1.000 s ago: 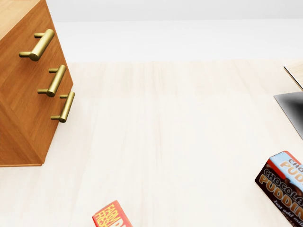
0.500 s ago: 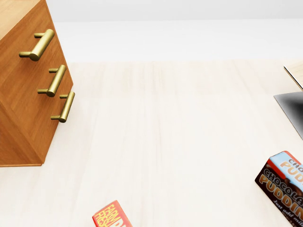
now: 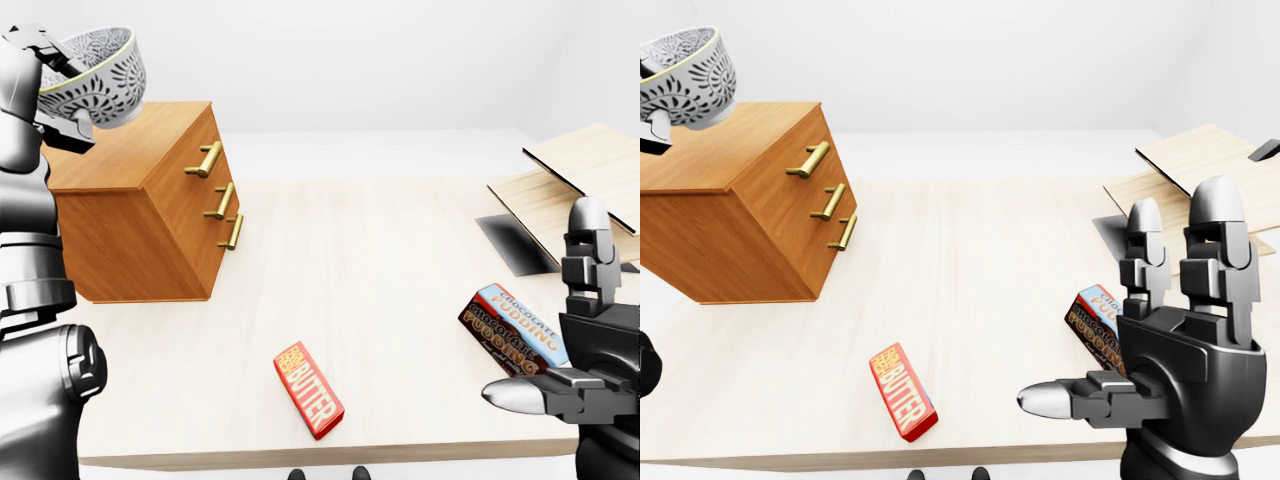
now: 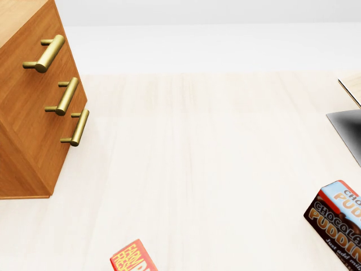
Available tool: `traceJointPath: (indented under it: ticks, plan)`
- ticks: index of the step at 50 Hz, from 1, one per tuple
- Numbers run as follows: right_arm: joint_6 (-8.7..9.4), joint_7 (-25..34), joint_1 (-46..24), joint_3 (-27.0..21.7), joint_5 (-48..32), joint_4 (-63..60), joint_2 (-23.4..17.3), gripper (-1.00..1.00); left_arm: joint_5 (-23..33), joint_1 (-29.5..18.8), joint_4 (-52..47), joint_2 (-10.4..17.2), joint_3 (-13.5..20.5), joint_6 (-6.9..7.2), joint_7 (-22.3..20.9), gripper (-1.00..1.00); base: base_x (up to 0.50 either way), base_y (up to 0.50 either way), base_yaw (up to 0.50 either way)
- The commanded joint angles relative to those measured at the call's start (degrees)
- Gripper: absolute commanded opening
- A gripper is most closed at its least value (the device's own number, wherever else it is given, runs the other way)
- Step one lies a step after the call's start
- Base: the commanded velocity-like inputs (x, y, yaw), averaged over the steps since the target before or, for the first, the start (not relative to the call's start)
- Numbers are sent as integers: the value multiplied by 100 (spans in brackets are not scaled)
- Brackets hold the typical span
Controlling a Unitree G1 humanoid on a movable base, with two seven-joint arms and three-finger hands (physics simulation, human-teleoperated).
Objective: Close the top drawer of the cabinet and put the bowl on top of it.
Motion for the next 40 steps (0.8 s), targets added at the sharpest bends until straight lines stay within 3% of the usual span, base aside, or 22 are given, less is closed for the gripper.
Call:
traceJointPath:
  ticks: [1, 14, 40]
  plan:
    - [0, 12, 43, 103, -80, 3, 21, 100, 64, -224, 492, 62, -5, 0, 345, -100, 0, 0, 0]
    - [0, 6, 47, 200, -149, 67, 3, 100, -58, -591, 1729, 114, -103, 0, 925, -100, 0, 0, 0]
    - [0, -37, 36, 267, -194, 88, -24, 100, -219, -539, 2435, -67, -256, 0, 1468, -100, 0, 0, 0]
